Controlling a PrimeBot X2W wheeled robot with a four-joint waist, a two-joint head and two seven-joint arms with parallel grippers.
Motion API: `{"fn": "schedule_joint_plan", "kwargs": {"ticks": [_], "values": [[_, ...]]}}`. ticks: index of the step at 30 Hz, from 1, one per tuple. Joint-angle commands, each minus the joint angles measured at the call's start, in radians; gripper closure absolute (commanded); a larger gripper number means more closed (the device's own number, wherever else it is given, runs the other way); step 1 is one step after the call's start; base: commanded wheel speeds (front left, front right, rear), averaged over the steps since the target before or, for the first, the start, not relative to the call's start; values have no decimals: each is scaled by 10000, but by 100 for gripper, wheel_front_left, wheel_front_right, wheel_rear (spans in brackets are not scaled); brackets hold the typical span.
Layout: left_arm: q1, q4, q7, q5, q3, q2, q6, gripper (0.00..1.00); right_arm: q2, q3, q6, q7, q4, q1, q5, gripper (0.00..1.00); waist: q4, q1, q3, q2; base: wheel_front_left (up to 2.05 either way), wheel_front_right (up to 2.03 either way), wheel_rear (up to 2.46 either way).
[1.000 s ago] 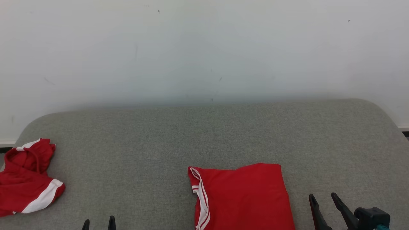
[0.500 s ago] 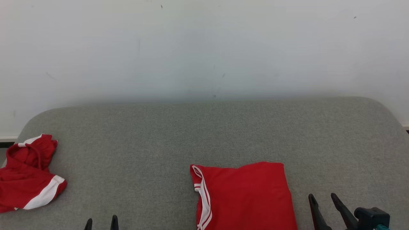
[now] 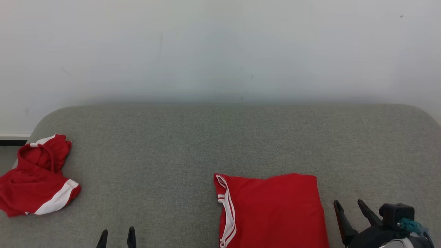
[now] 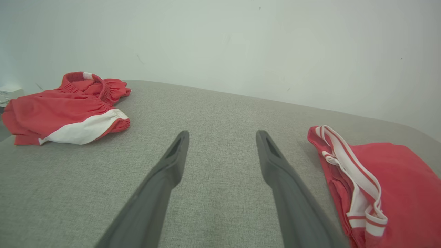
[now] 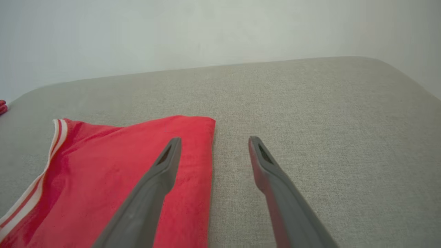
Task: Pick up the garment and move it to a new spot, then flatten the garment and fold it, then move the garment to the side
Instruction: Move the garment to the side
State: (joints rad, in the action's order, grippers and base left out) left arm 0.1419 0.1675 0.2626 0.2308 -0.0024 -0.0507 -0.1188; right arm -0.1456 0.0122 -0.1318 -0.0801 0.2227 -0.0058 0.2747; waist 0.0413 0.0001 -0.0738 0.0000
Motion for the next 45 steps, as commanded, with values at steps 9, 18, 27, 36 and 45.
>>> {"fn": "schedule_joint_plan", "kwargs": {"ticks": [9, 18, 27, 36, 45], "values": [[-272, -78, 27, 119, -378, 6, 41, 0, -24, -356, 23, -2840, 1445, -1168, -393, 0, 669, -1, 683, 0, 0, 0, 0], [-618, -123, 27, 156, -539, 5, 61, 0, 246, -584, 23, -4057, 2133, -1555, -268, 0, 1075, -1, 1212, 0, 0, 0, 0], [-802, -145, 27, 206, -647, 6, 112, 0, 486, -192, -14, -5539, 2578, -1417, -77, 80, 1186, -1, 1414, 0, 0, 0, 0], [-839, -305, 27, 170, -684, 5, 140, 0, -666, 443, 32, -5596, 2006, -1749, -105, 100, 959, -1, 1485, 0, 0, 0, 0], [-951, -525, 27, 76, -592, 5, 137, 0, -1884, 1559, 28, -5605, 1212, -2511, -43, 100, 421, -1, 1743, 0, 0, 0, 0]]}}
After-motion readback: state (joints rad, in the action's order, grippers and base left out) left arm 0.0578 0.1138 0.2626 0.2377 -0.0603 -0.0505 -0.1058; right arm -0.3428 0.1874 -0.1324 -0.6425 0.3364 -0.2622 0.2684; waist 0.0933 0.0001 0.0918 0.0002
